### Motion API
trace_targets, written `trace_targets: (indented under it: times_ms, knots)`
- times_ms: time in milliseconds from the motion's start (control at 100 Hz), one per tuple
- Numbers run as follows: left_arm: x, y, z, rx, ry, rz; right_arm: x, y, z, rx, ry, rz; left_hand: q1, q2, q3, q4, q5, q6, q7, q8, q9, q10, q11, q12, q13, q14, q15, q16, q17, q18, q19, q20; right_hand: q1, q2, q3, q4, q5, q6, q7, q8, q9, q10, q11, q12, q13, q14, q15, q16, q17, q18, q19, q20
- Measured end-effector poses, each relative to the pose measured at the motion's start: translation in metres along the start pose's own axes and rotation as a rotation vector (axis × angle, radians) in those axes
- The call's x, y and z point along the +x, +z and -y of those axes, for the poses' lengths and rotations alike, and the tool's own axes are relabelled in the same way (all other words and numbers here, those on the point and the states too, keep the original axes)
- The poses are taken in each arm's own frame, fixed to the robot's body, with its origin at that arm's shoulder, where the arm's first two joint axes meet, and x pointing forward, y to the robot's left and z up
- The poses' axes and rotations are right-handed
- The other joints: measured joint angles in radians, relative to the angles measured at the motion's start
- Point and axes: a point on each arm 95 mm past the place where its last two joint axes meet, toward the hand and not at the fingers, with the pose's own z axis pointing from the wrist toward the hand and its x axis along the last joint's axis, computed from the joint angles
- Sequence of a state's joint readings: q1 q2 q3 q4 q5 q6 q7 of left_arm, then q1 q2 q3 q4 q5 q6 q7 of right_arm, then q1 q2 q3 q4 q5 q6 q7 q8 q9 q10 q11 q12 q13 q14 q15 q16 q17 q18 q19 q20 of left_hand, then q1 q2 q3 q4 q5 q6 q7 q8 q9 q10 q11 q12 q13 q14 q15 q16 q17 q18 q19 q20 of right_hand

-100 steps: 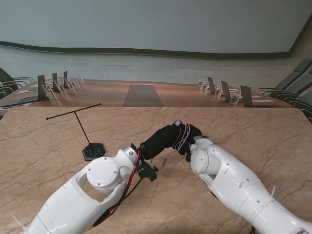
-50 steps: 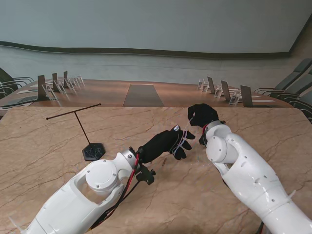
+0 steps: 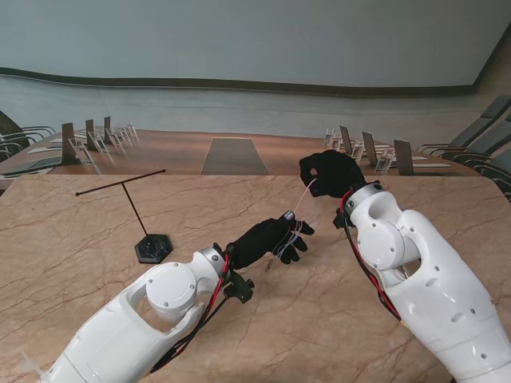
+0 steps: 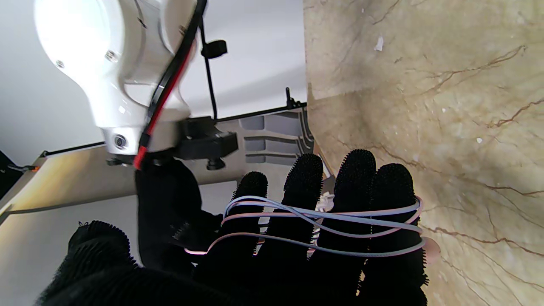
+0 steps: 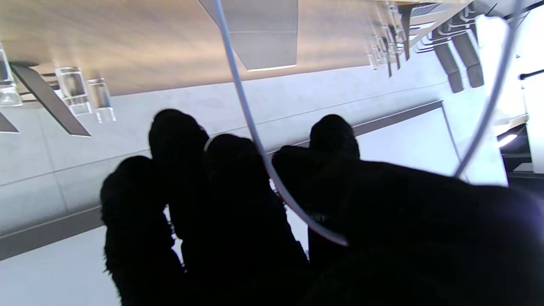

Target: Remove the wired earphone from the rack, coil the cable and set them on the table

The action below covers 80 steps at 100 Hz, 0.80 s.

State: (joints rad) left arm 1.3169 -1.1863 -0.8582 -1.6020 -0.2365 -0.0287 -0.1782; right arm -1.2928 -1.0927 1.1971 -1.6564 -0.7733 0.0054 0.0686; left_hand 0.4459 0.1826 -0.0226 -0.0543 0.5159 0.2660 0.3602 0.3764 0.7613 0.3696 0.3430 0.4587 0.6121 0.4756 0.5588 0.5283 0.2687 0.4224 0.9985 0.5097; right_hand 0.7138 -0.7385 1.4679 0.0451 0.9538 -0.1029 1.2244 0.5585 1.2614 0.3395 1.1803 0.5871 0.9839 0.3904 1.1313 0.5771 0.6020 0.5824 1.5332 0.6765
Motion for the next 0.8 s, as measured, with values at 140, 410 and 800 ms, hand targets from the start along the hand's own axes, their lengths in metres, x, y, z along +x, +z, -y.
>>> trace_targets:
  times_ms: [140, 410, 800]
  knots:
    - [-0.004, 0.005, 0.002, 0.019, 0.001, 0.013, 0.011, -0.013, -0.004, 0.055, -0.003, -0.035, 0.0, 0.0, 0.0, 0.0, -0.001, 0.0, 0.0, 0.0, -0.011, -0.004, 0.0, 0.0, -0.032, 0.0, -0.02, -0.01, -0.027, 0.0, -0.002, 0.0, 0.0, -0.024, 0.008, 0.0, 0.016, -0.005, -0.003, -0.008, 0.033, -0.011, 0.001, 0.012, 0.033, -0.004, 0.001, 0.0, 0.036, 0.004, 0.005, 0.0]
    - [-0.011, 0.01, 0.011, 0.064, 0.003, 0.038, 0.031, -0.041, -0.005, 0.095, -0.016, -0.11, 0.0, 0.0, 0.0, 0.0, -0.001, 0.0, 0.0, 0.0, -0.011, -0.005, -0.015, -0.002, -0.051, -0.001, -0.045, -0.014, -0.059, -0.006, -0.016, 0.0, 0.0, -0.049, 0.011, 0.0, 0.028, -0.01, -0.015, -0.009, 0.05, -0.015, 0.001, 0.024, 0.049, -0.006, 0.001, 0.0, 0.053, 0.006, 0.007, 0.0]
    - [-0.016, 0.017, 0.034, 0.138, 0.034, 0.05, 0.057, -0.073, -0.009, 0.148, -0.028, -0.215, 0.0, 0.0, 0.0, 0.0, -0.001, 0.0, -0.01, 0.0, -0.022, -0.006, -0.049, -0.013, -0.082, -0.016, -0.084, -0.025, -0.113, -0.037, -0.062, -0.014, 0.0, -0.053, 0.011, 0.001, 0.029, -0.01, -0.017, -0.009, 0.059, -0.018, 0.001, 0.025, 0.057, -0.007, 0.001, 0.0, 0.063, 0.008, 0.008, 0.0]
